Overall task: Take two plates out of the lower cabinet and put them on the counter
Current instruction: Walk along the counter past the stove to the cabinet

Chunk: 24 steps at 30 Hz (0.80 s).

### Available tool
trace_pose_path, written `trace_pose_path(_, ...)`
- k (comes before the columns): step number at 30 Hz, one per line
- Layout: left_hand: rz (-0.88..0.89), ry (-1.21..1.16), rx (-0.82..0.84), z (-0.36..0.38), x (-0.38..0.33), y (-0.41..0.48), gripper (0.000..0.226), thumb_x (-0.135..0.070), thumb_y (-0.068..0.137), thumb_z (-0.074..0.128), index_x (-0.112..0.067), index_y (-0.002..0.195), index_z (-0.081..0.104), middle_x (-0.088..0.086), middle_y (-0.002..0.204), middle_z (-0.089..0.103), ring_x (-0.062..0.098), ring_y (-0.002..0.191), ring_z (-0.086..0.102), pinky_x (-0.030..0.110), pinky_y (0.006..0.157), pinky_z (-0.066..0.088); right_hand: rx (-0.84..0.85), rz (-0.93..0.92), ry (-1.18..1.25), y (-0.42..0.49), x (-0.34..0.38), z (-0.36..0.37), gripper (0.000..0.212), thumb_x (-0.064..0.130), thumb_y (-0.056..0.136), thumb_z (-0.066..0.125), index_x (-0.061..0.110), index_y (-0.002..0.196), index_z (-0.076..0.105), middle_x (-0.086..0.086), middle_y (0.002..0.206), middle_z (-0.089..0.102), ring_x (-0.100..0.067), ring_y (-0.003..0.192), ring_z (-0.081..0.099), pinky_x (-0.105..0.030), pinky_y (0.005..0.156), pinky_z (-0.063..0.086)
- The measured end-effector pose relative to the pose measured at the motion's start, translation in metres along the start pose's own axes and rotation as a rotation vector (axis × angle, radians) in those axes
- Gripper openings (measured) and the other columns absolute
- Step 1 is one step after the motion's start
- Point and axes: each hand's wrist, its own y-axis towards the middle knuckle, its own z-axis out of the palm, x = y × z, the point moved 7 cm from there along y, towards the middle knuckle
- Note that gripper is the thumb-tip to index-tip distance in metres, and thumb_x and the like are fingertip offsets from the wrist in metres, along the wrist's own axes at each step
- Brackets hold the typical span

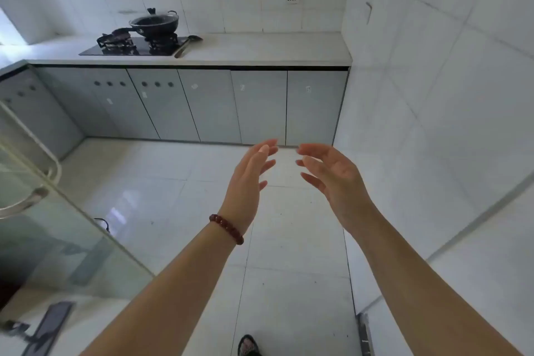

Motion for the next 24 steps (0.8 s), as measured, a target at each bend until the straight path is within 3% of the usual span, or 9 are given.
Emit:
trace_pose_path(11, -0.011, -0.010, 0.028, -0.030, 0.026, 0.099, 0.031, -0.055, 0.083, 0.034, -0.048, 0.100, 0.059, -0.023, 0.112, 0.062, 0.000, 0.107, 0.058, 0.033, 0.090, 0.043, -0.002, 0.075, -0.004, 0.085, -0.040, 0.035, 0.019, 0.024, 0.087, 0.060, 0.021, 0.105, 0.063, -0.001, 0.111, 0.065, -0.021, 0.105, 0.061, -0.041, 0.095, 0.049)
trace_pose_path(24, -0.058, -0.029, -0.007, -0.068, 0.055, 0.194, 0.031, -0.047, 0.087, 0.034, -0.040, 0.104, 0.059, -0.014, 0.116, 0.062, 0.005, 0.110, 0.058, 0.039, 0.097, 0.044, 0.046, 0.157, 0.014, 0.181, -0.079, 0.071, 0.018, 0.025, 0.086, 0.061, 0.023, 0.104, 0.064, 0.001, 0.108, 0.067, -0.017, 0.101, 0.064, -0.034, 0.091, 0.051)
